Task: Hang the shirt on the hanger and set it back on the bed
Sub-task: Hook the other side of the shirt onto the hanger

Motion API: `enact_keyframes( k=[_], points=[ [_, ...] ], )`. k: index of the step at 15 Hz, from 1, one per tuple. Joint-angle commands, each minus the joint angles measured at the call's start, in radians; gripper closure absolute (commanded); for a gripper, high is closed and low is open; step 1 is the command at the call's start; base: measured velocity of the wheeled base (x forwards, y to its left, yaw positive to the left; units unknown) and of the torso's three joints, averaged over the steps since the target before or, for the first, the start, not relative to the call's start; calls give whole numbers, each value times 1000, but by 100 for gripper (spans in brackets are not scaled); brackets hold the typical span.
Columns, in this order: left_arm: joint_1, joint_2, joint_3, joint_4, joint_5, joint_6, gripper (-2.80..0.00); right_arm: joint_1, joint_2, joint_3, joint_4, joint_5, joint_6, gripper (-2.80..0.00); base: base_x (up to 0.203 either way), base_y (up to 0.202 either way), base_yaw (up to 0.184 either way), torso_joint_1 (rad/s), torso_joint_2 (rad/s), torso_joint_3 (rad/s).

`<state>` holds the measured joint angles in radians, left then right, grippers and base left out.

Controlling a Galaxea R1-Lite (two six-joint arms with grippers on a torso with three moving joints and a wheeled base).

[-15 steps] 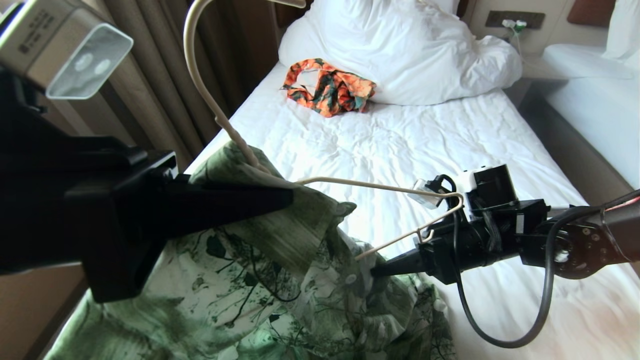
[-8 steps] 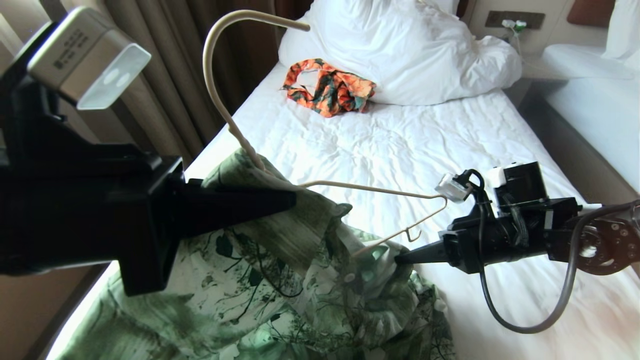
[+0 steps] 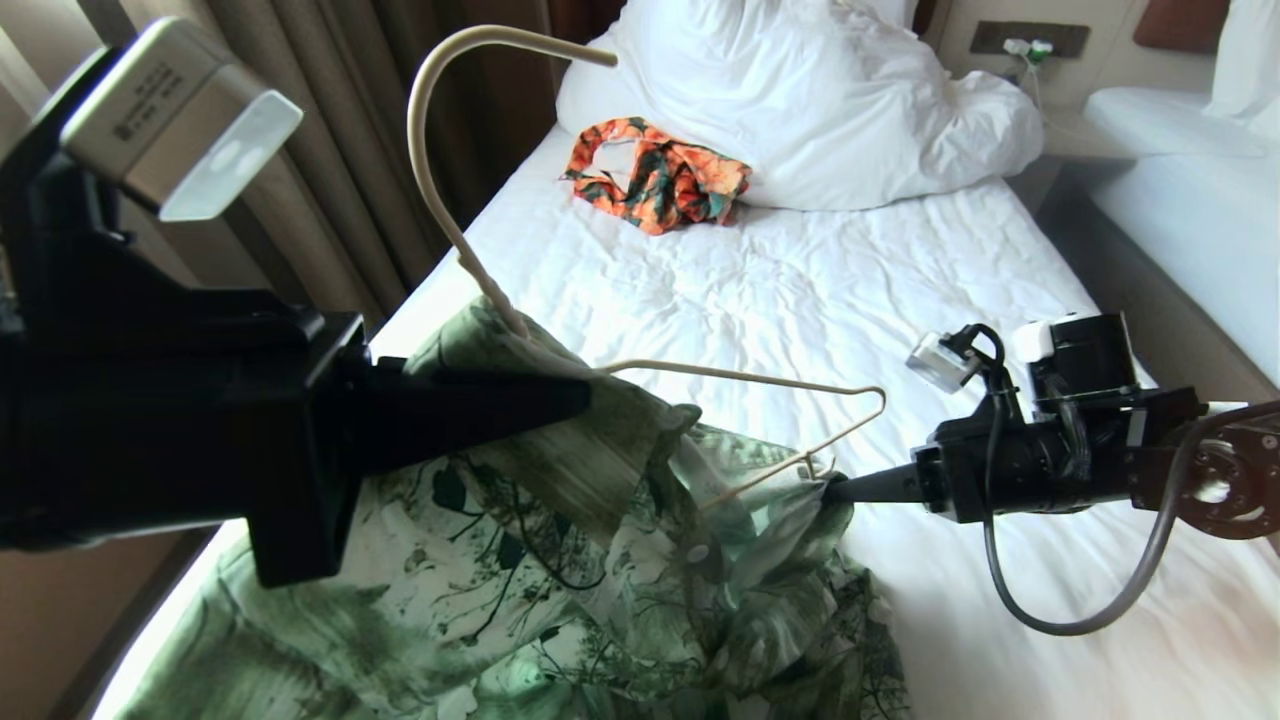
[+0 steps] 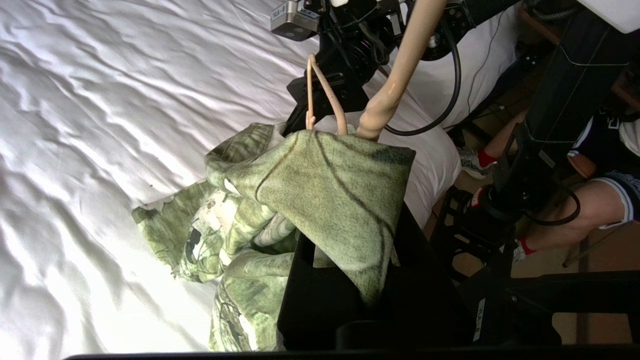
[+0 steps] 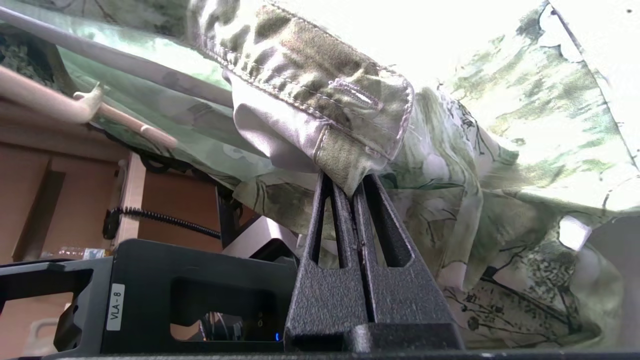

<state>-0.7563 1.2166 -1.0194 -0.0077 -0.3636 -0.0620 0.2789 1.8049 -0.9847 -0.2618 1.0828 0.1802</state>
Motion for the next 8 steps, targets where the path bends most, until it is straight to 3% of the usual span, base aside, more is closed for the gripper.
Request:
enact_keyframes(
  k=[1, 8],
  points=[
    [2, 0, 2, 1, -3, -1, 0, -11, -9, 1, -2, 6, 2, 0, 0, 0, 0, 0, 0, 0],
    [18, -17, 42, 0, 12, 1, 0, -29, -94, -5, -4, 6, 106, 0, 0, 0, 0, 0, 0, 0]
  ],
)
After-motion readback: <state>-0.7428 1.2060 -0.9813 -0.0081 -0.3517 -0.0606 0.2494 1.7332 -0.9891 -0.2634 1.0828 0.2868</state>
